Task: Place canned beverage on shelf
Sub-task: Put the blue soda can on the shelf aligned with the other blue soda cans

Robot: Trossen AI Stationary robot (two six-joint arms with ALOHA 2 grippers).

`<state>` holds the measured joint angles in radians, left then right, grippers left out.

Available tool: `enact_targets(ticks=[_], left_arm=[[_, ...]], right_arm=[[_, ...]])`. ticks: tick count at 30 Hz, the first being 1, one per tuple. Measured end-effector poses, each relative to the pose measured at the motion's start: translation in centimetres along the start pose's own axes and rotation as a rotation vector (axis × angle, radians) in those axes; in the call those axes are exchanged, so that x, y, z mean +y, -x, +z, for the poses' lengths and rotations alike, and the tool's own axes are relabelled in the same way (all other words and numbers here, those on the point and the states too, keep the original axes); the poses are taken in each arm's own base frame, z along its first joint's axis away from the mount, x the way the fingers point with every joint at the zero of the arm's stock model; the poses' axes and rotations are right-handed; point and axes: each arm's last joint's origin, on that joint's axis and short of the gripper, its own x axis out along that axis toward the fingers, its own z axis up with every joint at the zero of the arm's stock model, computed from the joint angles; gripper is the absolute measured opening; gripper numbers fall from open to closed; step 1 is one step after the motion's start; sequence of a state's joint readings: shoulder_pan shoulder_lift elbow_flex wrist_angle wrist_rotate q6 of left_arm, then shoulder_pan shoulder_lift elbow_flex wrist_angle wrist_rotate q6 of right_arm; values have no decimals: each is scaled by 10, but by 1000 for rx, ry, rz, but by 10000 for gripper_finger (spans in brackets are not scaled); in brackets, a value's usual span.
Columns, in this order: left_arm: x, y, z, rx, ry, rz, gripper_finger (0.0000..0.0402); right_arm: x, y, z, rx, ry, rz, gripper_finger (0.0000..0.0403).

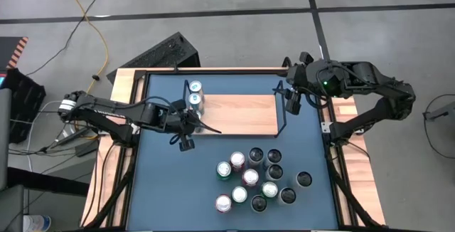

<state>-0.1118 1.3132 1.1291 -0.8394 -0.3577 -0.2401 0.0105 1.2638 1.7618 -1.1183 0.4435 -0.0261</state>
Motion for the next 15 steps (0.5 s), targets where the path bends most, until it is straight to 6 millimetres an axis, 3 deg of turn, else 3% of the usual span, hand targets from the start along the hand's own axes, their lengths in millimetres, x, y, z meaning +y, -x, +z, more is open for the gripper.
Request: enact_targets(ticks=[15], left_arm=[[7, -3, -1, 5, 22, 66, 0]], right_arm=[[0, 0, 0, 1, 0, 0, 227]])
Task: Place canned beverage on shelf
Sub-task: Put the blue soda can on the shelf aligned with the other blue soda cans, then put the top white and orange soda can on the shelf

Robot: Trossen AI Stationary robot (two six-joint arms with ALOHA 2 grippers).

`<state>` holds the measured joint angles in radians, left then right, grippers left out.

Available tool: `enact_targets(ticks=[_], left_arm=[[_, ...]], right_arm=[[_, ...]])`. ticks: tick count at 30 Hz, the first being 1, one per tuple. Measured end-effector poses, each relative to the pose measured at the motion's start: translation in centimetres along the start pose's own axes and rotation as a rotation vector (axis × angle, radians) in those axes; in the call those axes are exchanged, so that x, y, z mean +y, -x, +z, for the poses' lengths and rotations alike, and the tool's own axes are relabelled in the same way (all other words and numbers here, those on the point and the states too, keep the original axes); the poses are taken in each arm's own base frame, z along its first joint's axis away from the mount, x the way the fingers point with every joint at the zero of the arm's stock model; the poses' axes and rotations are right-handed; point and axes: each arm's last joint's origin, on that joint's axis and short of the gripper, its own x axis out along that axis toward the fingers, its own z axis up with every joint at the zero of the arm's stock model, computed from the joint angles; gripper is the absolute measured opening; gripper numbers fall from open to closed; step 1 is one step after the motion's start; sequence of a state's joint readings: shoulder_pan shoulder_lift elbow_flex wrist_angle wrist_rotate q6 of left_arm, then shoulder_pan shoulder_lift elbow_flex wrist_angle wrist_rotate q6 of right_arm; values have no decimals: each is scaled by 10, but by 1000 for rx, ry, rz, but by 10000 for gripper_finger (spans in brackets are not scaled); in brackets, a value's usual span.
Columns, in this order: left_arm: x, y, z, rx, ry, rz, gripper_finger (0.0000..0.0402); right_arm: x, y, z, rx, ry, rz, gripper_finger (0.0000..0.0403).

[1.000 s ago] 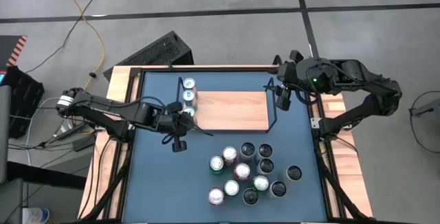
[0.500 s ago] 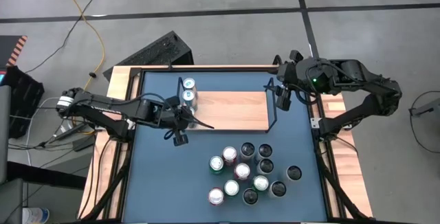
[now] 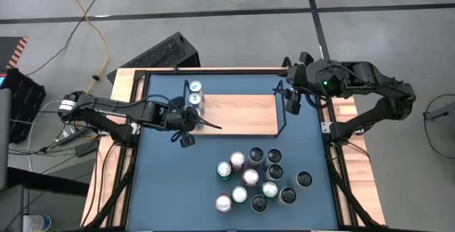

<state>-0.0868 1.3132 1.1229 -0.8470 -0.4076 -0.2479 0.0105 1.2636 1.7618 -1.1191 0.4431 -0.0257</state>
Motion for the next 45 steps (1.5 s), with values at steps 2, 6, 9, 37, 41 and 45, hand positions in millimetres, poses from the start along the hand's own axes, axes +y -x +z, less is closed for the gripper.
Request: enact_targets(ticks=[2, 6, 9, 37, 41, 45], left_arm=[[0, 0, 0, -4, 1, 15, 0], [1, 0, 0, -7, 7, 26, 0], [1, 0, 0, -7, 7, 28, 0], [-9, 52, 36, -131, -49, -296, 40], [-17, 67, 40, -167, -61, -360, 82], [-19, 87, 48, -197, -27, -444, 123]], right_arm=[[0, 0, 0, 0, 0, 0, 227], [0, 0, 0, 1, 0, 0, 227], [0, 0, 0, 1, 0, 0, 227], [15, 6, 0, -16, 44, 137, 256], [23, 10, 0, -27, 63, 175, 266], [31, 14, 0, -37, 86, 210, 271]])
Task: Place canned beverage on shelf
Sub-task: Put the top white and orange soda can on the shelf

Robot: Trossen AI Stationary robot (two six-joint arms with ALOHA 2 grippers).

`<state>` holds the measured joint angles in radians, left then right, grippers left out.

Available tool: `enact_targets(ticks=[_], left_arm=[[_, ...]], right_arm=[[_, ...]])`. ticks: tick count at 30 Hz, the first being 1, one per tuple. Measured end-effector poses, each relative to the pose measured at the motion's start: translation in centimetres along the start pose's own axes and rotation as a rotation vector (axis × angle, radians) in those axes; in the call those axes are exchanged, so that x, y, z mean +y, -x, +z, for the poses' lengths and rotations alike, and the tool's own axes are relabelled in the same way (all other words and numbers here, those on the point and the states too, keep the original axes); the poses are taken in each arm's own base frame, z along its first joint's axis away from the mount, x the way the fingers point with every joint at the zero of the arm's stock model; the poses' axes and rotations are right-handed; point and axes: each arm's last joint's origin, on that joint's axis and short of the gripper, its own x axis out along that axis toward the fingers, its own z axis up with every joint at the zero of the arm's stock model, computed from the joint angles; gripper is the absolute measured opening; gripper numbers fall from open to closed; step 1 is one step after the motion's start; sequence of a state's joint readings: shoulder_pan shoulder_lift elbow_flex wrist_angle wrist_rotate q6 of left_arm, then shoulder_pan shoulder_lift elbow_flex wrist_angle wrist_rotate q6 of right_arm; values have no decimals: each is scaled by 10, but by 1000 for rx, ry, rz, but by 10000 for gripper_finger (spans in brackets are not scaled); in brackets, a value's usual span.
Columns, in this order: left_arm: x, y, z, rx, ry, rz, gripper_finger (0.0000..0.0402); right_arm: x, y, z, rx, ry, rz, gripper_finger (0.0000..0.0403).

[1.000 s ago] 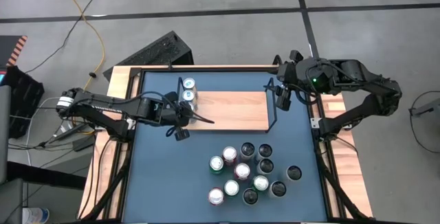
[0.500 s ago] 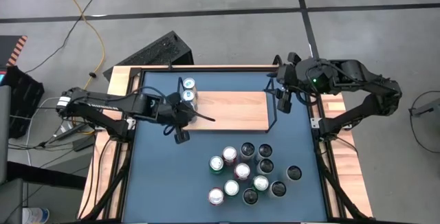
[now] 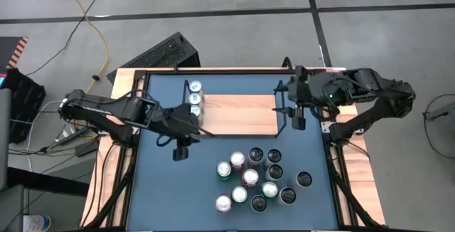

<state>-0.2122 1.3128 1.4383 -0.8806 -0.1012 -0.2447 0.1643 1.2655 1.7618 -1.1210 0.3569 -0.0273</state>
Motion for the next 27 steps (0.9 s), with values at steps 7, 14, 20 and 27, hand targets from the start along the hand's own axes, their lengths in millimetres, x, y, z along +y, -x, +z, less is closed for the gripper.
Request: enact_targets(ticks=[7, 14, 20, 27], left_arm=[[-7, 37, 23, -51, 139, -163, 153], [-13, 76, 14, 112, 120, -182, 153], [-24, 105, -4, 151, 41, -195, 153], [-31, 130, -17, 71, -37, -164, 153]], right_arm=[[22, -32, 11, 13, 26, 40, 271], [53, -85, 15, 110, -35, 66, 271], [76, -119, 4, 274, -116, 111, 271], [105, -153, -13, 466, -169, 160, 271]])
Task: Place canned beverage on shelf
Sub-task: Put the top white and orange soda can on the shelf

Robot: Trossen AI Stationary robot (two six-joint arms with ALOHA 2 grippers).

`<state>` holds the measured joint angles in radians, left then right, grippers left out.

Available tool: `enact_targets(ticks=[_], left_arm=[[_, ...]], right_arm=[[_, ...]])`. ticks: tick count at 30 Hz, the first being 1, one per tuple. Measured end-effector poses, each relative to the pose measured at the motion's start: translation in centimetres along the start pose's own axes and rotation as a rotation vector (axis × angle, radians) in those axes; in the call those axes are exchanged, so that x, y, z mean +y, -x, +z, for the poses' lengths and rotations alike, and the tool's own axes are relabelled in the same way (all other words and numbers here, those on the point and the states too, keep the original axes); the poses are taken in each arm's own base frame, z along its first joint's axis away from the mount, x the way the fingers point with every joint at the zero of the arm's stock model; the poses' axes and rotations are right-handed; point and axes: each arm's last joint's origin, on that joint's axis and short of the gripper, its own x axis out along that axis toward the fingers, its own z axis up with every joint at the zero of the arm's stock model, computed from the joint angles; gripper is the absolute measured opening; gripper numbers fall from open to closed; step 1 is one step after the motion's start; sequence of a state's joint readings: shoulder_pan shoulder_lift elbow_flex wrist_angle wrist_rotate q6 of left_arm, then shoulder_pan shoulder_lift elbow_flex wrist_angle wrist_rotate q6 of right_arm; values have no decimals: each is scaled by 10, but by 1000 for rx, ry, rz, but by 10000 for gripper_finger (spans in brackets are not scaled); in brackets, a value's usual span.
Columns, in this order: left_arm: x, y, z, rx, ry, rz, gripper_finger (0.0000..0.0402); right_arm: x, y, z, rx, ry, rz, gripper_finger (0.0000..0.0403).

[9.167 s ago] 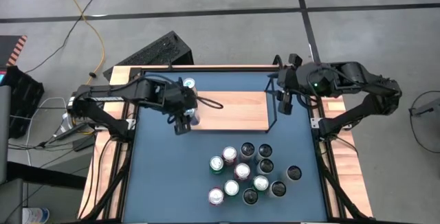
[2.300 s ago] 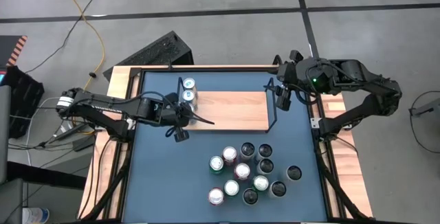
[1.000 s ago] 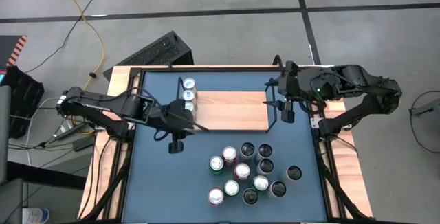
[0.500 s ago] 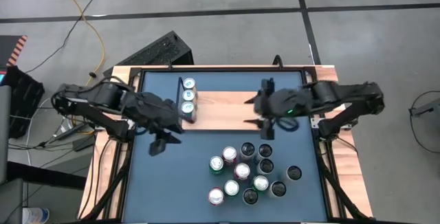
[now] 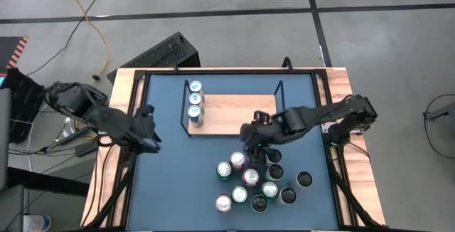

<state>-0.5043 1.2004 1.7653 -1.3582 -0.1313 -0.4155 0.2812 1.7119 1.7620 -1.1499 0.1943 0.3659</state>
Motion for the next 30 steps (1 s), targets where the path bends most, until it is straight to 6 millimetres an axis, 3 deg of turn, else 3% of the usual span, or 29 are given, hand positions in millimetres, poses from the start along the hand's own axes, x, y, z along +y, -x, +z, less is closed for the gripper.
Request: enact_targets(ticks=[3, 13, 24, 30], left_arm=[[-3, 6, -4, -22, -6, 5, 153], [-8, 5, -5, -58, -36, 88, 153], [-17, -22, 3, -34, -117, 206, 153], [-27, -51, 26, -136, -293, 339, 154]], right_arm=[[4, -16, -4, 94, -1, -4, 271], [6, -26, -12, 218, -13, -15, 271], [17, -28, -16, 234, 22, -10, 271], [16, -20, -19, 275, -6, 51, 271]])
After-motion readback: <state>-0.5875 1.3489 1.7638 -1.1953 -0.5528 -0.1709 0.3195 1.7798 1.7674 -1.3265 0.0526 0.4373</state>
